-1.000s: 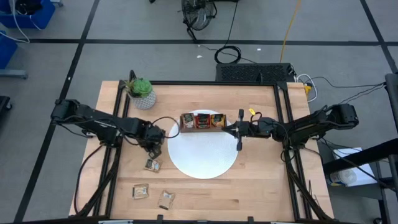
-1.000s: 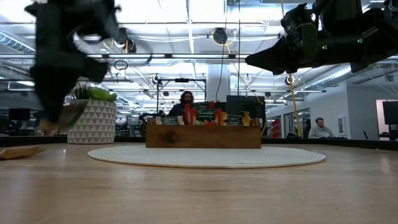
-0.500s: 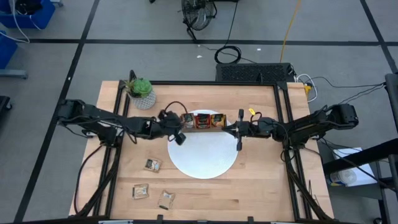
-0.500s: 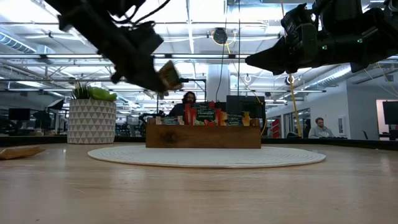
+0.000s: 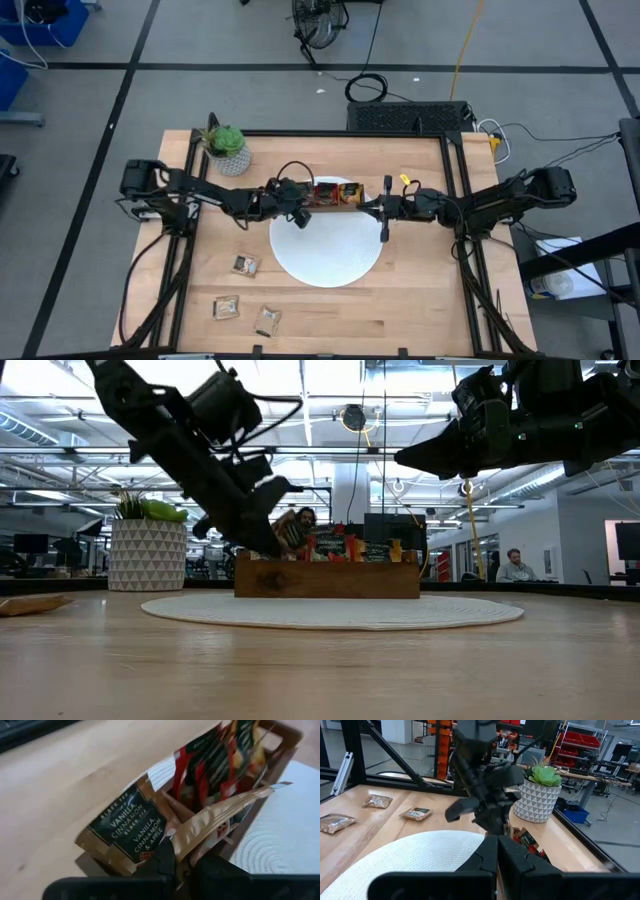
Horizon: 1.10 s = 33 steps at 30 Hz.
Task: Pick & Place Tea
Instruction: Put the brown tea bag into the left section of the wooden organizer
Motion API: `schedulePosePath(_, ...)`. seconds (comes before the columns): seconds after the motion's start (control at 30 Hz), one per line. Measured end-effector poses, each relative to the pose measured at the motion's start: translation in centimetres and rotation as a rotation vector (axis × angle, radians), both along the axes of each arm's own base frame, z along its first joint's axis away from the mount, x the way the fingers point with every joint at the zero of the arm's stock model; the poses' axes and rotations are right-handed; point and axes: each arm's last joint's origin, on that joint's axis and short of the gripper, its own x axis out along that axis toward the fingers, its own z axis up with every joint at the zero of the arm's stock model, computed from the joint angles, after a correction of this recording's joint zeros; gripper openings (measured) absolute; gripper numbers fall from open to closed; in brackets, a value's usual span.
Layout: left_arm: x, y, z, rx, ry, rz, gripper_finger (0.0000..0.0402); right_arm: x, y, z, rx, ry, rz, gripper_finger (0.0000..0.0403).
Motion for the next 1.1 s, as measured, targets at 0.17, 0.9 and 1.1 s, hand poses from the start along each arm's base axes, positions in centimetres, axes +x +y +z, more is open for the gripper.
schedulePosePath(0.17, 0.3, 0.2, -0.6, 0.011, 0.015, -0.006, 0.003, 0.0, 0.0, 0.0, 0.0, 0.0, 0.0, 0.0)
schedulePosePath(0.9, 0.1, -0.4, 1.4, 0.064, -0.019, -0.08, 0.0197, 0.0, 0.0, 0.0, 0.0, -0.001, 0.0, 0.0)
schedulePosePath(1.1, 0.0, -0.3, 2.4, 0.089, -0.039, -0.09, 0.0196, 0.0, 0.0, 0.0, 0.0, 0.0, 0.0, 0.0)
